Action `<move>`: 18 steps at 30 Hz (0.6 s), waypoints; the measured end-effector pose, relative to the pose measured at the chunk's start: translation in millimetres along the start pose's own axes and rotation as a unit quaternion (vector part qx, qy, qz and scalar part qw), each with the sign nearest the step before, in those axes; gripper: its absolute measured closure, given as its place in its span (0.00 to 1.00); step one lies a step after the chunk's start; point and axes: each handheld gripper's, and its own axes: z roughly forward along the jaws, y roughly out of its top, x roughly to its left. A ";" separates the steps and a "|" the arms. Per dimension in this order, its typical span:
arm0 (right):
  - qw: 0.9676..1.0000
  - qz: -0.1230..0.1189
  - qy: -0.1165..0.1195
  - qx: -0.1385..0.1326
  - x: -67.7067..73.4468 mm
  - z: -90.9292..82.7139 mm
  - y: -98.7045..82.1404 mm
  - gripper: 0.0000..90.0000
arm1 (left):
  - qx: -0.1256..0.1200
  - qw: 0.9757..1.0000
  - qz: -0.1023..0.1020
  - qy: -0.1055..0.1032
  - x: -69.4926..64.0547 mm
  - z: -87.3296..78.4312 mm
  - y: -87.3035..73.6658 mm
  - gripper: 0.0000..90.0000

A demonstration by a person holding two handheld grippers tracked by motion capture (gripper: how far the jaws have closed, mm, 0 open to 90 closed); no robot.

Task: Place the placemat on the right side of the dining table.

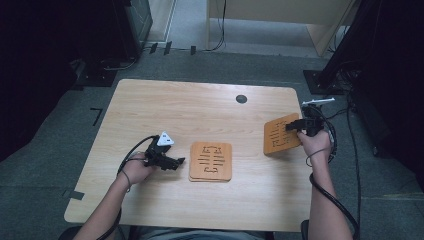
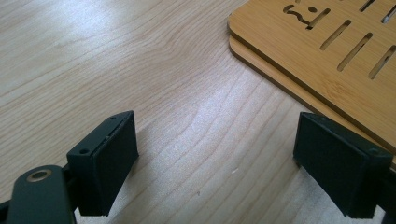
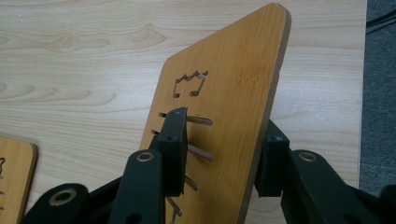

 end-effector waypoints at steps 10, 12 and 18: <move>1.000 0.008 0.006 0.000 -10.8 6.3 -4.1 0.65 | -0.001 1.000 0.001 0.002 -0.5 0.3 -0.2 0.14; 1.000 0.008 0.006 -0.003 -11.9 7.3 -4.7 0.64 | -0.002 1.000 0.001 0.002 -0.5 0.2 -0.4 0.14; 1.000 0.017 0.020 -0.004 -16.6 11.1 -6.5 0.63 | -0.004 1.000 0.001 0.002 -0.8 0.3 -1.1 0.14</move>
